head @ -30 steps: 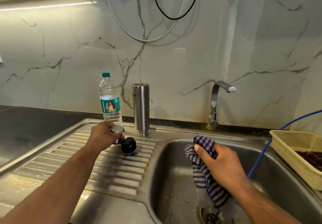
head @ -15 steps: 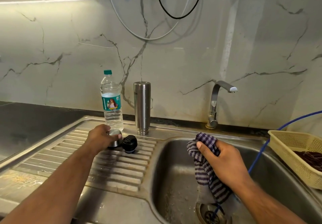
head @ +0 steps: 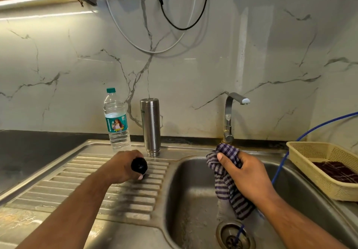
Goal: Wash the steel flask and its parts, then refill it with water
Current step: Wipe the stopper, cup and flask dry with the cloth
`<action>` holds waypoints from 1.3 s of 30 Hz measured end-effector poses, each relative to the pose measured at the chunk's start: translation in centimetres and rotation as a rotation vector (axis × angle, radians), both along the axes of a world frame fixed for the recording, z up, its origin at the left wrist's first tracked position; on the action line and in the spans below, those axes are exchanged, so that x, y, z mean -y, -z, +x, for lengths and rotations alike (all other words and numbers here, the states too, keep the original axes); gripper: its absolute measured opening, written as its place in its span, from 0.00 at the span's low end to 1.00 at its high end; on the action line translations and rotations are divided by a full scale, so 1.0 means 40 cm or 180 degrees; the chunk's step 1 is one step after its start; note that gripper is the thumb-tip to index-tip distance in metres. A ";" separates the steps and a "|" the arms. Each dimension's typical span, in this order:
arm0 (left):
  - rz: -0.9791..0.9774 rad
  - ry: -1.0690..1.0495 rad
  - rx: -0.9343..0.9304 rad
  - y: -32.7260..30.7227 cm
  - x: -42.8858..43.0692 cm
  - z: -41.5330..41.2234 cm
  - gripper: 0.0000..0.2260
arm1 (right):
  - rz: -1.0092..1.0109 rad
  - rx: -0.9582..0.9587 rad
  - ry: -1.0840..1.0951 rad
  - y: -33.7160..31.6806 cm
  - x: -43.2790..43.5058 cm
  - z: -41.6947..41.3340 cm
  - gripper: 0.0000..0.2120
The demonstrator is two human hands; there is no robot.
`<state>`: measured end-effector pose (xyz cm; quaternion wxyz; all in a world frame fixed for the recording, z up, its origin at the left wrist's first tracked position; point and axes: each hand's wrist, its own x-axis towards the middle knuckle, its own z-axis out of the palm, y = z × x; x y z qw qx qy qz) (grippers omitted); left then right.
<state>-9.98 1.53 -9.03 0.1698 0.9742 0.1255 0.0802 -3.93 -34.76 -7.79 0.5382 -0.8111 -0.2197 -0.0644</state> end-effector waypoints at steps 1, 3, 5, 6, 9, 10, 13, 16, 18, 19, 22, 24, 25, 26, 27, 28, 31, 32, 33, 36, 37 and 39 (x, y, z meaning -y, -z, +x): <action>-0.0011 0.0008 0.0087 0.002 0.002 -0.001 0.24 | 0.0043 -0.0054 0.0029 -0.003 0.000 0.001 0.07; -0.0212 0.0029 0.0388 -0.008 0.026 -0.006 0.21 | 0.0239 -0.0237 0.0111 -0.011 0.007 0.004 0.09; -0.0828 0.0034 0.0806 -0.032 0.069 -0.010 0.21 | 0.0637 -0.0525 0.0123 -0.020 0.017 0.012 0.10; -0.1250 0.0042 0.0970 -0.044 0.092 -0.012 0.22 | 0.0935 -0.0739 0.0108 -0.023 0.018 0.017 0.10; -0.3035 0.0386 0.1100 -0.102 0.168 0.000 0.34 | 0.2001 -0.1388 -0.0094 -0.045 0.032 0.025 0.12; -0.3528 0.0484 0.1020 -0.120 0.191 0.008 0.39 | 0.2322 -0.1582 -0.0191 -0.053 0.037 0.028 0.16; -0.3983 0.0529 0.0988 -0.143 0.269 0.025 0.41 | 0.3009 -0.2126 -0.0441 -0.074 0.056 0.029 0.25; -0.4053 0.0453 0.1015 -0.098 0.342 0.031 0.34 | 0.3276 -0.2303 -0.0723 -0.076 0.075 0.033 0.31; -0.4059 0.0493 0.0826 -0.071 0.376 0.025 0.31 | 0.3294 -0.2191 -0.0822 -0.070 0.080 0.042 0.33; -0.4137 0.0590 0.0722 -0.065 0.389 0.019 0.28 | 0.3249 -0.2108 -0.0872 -0.067 0.080 0.046 0.33; -0.4163 0.0929 0.0578 -0.063 0.411 0.006 0.26 | 0.3034 -0.1838 -0.1065 -0.065 0.084 0.049 0.32; -0.4106 0.1023 0.0647 -0.060 0.418 0.005 0.26 | 0.2837 -0.1689 -0.1167 -0.067 0.085 0.049 0.33; -0.4118 0.1001 0.0706 -0.061 0.425 0.005 0.25 | 0.2687 -0.1610 -0.1201 -0.064 0.086 0.049 0.34; -0.4147 0.0956 0.0781 -0.060 0.430 0.007 0.25 | 0.2498 -0.1488 -0.1272 -0.061 0.086 0.049 0.33; -0.4155 0.0897 0.0854 -0.060 0.432 0.007 0.26 | 0.2282 -0.1329 -0.1329 -0.059 0.083 0.045 0.33; -0.4146 0.0879 0.0918 -0.058 0.431 0.009 0.27 | 0.2050 -0.1110 -0.1358 -0.055 0.079 0.040 0.34; -0.4247 0.0950 0.0964 -0.058 0.436 0.011 0.28 | 0.1324 -0.0514 -0.1254 -0.044 0.062 0.019 0.37; -0.4325 0.0956 0.0982 -0.055 0.440 0.014 0.25 | 0.1080 -0.0314 -0.1197 -0.037 0.054 0.013 0.37; -0.4389 0.0929 0.0996 -0.056 0.447 0.012 0.22 | 0.0795 -0.0055 -0.1135 -0.032 0.047 0.009 0.35; -0.4510 0.0862 0.0941 -0.060 0.460 0.009 0.19 | -0.0173 0.0818 -0.0851 -0.016 0.035 0.008 0.33; -0.4560 0.0852 0.0923 -0.063 0.461 0.006 0.19 | -0.0293 0.0988 -0.0772 -0.013 0.034 0.011 0.35; -0.4666 0.0811 0.0913 -0.069 0.463 0.001 0.21 | -0.0322 0.1132 -0.0729 -0.010 0.039 0.020 0.35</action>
